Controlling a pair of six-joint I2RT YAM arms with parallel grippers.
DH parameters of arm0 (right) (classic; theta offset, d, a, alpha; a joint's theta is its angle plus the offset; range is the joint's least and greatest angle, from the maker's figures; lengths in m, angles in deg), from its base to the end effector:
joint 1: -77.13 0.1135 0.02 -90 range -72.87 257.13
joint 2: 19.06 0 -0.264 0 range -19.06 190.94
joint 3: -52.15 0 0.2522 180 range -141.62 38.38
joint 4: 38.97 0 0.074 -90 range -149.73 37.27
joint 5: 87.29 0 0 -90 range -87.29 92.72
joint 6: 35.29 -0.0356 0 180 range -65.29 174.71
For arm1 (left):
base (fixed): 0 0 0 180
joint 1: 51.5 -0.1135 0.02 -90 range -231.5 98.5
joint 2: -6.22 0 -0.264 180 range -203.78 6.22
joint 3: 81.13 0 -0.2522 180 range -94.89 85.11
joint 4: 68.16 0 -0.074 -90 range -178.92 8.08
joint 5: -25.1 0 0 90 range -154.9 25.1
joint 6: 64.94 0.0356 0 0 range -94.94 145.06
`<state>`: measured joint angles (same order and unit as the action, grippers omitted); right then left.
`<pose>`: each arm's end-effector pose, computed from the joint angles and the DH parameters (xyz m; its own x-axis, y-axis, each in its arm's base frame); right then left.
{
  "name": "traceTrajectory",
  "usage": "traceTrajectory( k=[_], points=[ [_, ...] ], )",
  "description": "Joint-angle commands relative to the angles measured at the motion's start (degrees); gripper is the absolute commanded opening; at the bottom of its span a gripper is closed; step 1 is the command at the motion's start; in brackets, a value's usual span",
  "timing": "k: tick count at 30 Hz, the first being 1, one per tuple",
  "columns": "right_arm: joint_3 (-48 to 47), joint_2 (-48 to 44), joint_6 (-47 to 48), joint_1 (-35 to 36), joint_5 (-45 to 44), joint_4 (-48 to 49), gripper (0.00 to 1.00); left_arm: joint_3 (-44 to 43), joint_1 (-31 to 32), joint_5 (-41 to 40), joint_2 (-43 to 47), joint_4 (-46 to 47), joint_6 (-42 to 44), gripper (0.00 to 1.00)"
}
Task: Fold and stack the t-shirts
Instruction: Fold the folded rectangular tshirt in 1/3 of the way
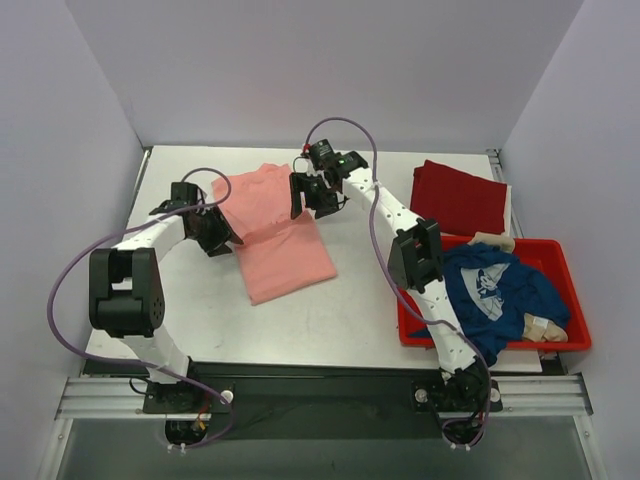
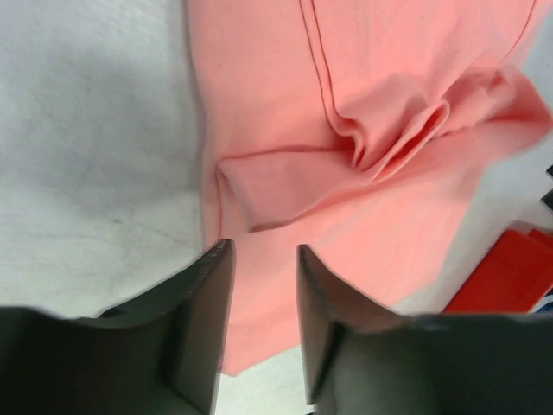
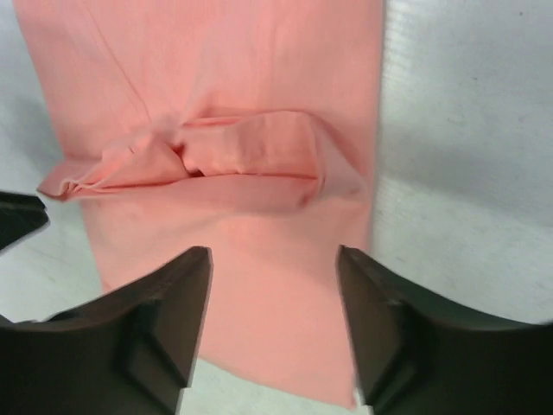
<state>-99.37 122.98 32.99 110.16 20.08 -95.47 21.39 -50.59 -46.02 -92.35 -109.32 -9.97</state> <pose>0.4558 0.3090 0.2384 -0.8255 -0.1154 -0.5525 -0.4148 0.7879 0.4552 0.3446 -0.0170 0.1885 -0.8197 -0.5302 -0.2169 -0.3723 0.7808 -0.5018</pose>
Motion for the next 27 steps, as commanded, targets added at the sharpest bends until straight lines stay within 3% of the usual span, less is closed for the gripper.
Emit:
traceTrajectory(
  k=[1,3,8,14,22,27],
  points=[
    [-2.78,1.31,-0.61,-1.04,3.02,3.01,0.71,-3.77,-2.75,-0.24,-0.14,4.8,0.13,0.56],
    [-2.7,0.61,-0.7,-1.57,3.73,4.41,0.84,-4.13,-2.84,-1.03,1.26,5.69,0.22,0.65],
    [5.0,-5.7,0.62,-2.62,3.29,6.44,0.88,-2.21,-2.75,-1.39,5.21,6.22,0.66,0.7],
    [18.82,-14.93,3.16,-3.59,5.04,7.93,0.82,6.75,-1.43,0.55,11.62,6.13,2.33,0.68],
    [39.46,-22.67,3.96,-3.51,8.38,9.87,0.69,15.55,5.41,-0.68,17.79,4.28,2.07,0.67],
    [45.99,-24.88,3.52,-3.42,9.26,12.07,0.61,19.51,8.76,-2.0,20.34,3.67,-0.12,0.67]
  ],
)
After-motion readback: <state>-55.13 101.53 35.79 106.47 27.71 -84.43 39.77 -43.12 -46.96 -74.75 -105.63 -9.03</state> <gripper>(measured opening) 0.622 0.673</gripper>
